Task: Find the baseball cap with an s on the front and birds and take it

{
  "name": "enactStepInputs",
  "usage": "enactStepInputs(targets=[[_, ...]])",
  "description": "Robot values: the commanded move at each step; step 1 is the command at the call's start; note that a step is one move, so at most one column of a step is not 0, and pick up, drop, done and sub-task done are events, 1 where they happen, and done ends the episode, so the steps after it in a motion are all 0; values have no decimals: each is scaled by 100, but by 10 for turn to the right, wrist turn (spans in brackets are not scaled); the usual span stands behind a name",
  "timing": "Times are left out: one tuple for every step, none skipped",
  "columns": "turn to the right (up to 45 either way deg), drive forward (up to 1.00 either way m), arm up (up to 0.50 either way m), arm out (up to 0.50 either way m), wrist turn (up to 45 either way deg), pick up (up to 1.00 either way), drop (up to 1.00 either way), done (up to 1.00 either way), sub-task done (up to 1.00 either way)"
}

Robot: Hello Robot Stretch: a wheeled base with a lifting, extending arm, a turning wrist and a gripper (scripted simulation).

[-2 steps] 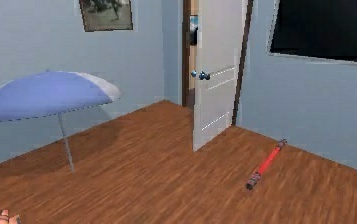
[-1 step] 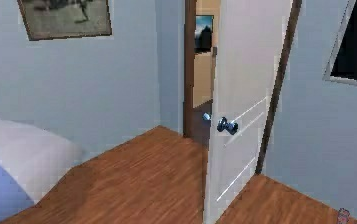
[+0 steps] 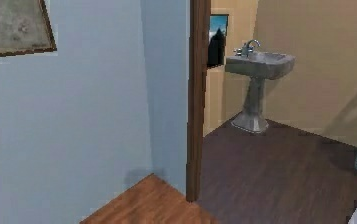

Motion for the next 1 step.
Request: enactStepInputs(targets=[[0,15,0,0,0,0,0,0,0]])
